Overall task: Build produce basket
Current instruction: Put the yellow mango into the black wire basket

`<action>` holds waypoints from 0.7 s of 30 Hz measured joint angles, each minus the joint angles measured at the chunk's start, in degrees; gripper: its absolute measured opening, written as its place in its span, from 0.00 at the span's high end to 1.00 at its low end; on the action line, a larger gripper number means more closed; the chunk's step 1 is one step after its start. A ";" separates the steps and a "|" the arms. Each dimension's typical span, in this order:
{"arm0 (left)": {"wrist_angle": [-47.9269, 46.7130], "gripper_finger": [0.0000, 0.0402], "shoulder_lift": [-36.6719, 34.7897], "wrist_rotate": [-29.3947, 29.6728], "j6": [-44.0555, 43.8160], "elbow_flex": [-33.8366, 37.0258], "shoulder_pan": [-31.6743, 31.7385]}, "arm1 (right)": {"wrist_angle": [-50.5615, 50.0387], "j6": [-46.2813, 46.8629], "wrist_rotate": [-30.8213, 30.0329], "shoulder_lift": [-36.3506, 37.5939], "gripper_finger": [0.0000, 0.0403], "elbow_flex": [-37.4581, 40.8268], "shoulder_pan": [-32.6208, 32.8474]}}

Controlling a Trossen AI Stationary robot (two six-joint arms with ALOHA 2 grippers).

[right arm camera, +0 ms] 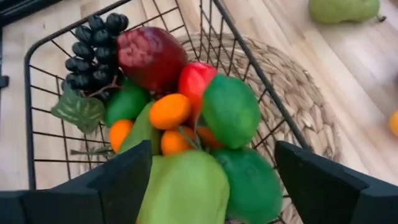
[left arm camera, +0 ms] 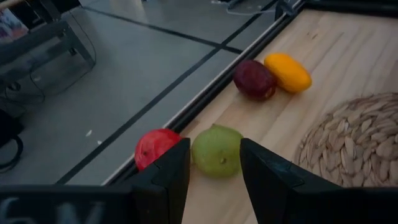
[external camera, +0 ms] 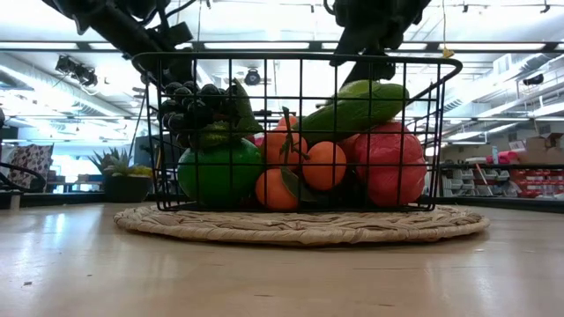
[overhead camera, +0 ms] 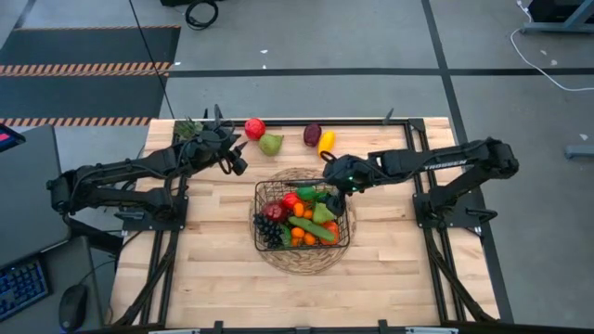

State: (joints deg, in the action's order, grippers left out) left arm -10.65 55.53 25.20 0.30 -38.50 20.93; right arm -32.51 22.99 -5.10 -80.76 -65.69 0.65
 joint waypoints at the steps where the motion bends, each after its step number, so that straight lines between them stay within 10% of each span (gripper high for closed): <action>1: -0.41 0.63 0.00 0.01 -0.16 0.00 0.00 | 0.08 -0.08 -0.07 0.08 0.14 0.00 -0.34; 15: -1.73 0.63 0.02 -0.02 -1.60 0.00 -0.02 | 0.39 -13.62 -21.43 4.93 0.13 0.00 -11.17; 21: -1.76 0.64 0.02 -0.01 -1.62 0.00 -0.02 | 1.95 -17.60 -15.56 2.29 0.13 0.00 -21.06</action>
State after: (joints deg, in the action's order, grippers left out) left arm -12.40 55.55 25.19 -1.32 -38.50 20.91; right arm -30.55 5.39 -20.67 -78.47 -65.69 -20.41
